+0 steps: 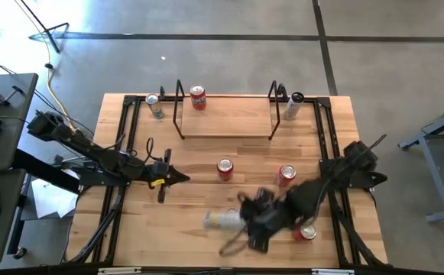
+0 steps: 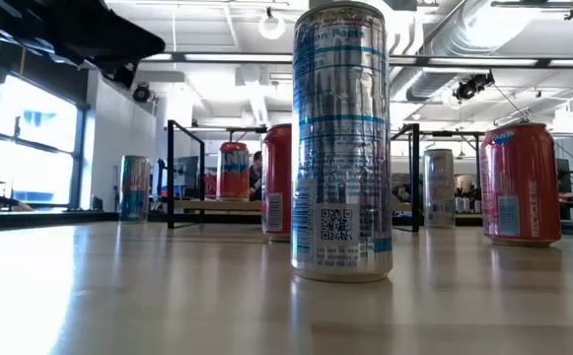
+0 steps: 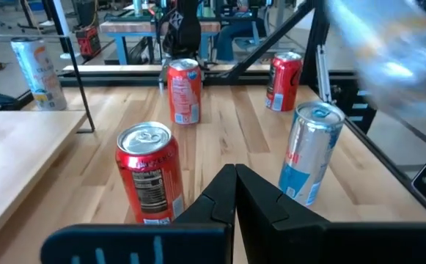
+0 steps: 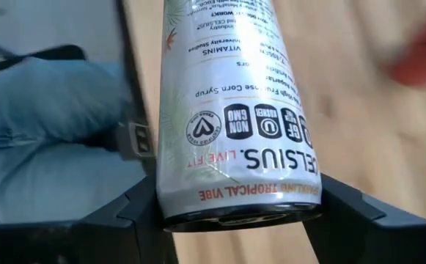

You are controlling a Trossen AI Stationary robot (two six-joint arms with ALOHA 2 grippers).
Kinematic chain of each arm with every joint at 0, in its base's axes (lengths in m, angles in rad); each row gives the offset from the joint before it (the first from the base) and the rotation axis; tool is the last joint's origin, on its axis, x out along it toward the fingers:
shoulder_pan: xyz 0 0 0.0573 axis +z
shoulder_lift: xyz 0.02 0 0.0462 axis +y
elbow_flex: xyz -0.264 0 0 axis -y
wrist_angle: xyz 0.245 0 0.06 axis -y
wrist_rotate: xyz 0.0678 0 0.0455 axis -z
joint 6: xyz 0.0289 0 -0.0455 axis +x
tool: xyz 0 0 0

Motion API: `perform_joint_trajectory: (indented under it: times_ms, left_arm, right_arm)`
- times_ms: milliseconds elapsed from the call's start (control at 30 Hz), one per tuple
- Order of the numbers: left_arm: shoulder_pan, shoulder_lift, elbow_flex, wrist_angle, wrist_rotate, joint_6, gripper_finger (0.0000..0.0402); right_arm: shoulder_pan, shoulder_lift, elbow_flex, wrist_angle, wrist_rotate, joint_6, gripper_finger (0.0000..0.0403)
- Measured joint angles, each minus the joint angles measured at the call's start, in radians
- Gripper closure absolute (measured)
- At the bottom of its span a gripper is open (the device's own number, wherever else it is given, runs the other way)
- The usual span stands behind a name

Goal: Place canned beverage on shelf
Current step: Put the bottom white yellow soda can on the shelf

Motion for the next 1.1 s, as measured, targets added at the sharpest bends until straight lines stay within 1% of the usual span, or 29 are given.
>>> perform_joint_trajectory:
  times_ms: [133,167,200,300,400,533,633,700,867,1100]
  left_arm:
    - [-0.001,-0.061,0.0,-0.048,0.003,-0.006,0.0401]
    - [-0.001,-0.072,0.0,-0.055,0.003,-0.006,0.0401]
    - [-0.001,-0.082,0.0,-0.065,0.003,-0.006,0.0401]
    - [-0.001,-0.1,0.0,-0.081,0.003,-0.006,0.0401]
    - [-0.001,-0.11,-0.001,-0.111,0.004,-0.006,0.0401]
    - [-0.001,-0.109,0.0,-0.134,0.004,-0.006,0.0401]
    - [-0.001,-0.11,0.0,-0.131,0.01,-0.001,0.0401]
    - [-0.001,-0.11,0.0,-0.133,0.011,0.0,0.0401]
    - [-0.001,-0.11,0.0,-0.13,0.011,0.0,0.0401]
    - [0.0,-0.11,0.0,-0.129,0.012,0.0,0.0401]
  right_arm:
    - [-0.111,0.0,0.192,-0.312,-0.074,0.056,0.0167]
    - [-0.146,0.0,0.222,-0.365,-0.104,0.073,0.0167]
    - [-0.185,-0.003,0.232,-0.376,-0.14,0.079,0.0167]
    - [-0.3,-0.013,0.235,-0.335,-0.309,0.067,0.0167]
    - [-0.4,-0.008,0.169,-0.361,-0.47,0.061,0.0167]
    - [-0.488,-0.009,0.053,-0.341,-0.614,0.051,0.0167]
    - [-0.515,-0.018,-0.009,-0.361,-0.667,0.065,0.0167]
    - [-0.52,-0.023,-0.032,-0.345,-0.698,0.081,0.0167]
    - [-0.524,-0.026,-0.094,-0.347,-0.716,0.137,0.0167]
    - [-0.536,-0.026,-0.271,-0.351,-0.714,0.123,0.0167]
